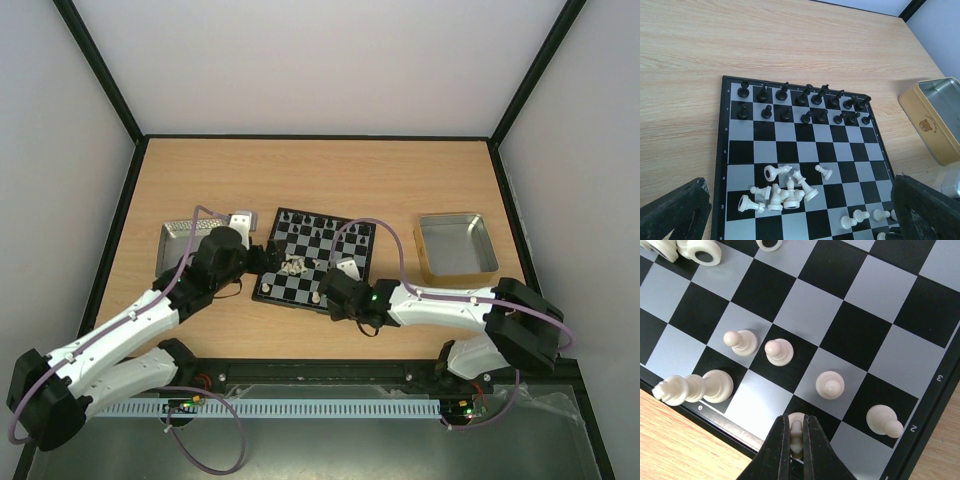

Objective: Set up the chess pieces on the board
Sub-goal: Place the chess piece on the chessboard, then pick up the chess piece from the chessboard.

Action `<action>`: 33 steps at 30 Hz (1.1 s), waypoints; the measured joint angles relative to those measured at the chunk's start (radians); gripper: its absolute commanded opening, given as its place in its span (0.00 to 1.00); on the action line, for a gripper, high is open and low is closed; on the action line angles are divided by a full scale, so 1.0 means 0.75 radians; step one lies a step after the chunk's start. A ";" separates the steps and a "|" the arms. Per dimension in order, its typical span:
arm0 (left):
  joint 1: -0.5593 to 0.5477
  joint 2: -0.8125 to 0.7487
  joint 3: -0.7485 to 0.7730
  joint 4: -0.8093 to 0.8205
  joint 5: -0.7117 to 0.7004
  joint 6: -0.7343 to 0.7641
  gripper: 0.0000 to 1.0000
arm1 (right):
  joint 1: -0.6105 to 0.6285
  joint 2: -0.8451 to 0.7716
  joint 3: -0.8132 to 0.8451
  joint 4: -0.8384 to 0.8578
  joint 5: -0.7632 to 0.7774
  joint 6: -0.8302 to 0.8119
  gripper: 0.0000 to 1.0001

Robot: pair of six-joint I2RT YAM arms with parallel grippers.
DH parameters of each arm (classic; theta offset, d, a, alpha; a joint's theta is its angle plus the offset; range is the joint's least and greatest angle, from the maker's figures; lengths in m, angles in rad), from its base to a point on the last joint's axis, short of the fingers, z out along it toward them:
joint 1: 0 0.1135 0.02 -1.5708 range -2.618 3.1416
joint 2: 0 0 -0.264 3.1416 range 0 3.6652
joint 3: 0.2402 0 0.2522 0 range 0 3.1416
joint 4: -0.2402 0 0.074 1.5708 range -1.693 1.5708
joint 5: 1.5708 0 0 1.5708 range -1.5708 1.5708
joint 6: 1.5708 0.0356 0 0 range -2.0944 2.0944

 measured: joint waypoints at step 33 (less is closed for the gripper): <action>0.089 0.285 0.079 -0.047 0.075 -0.152 0.78 | -0.178 0.053 0.334 -0.115 -0.021 -0.091 0.41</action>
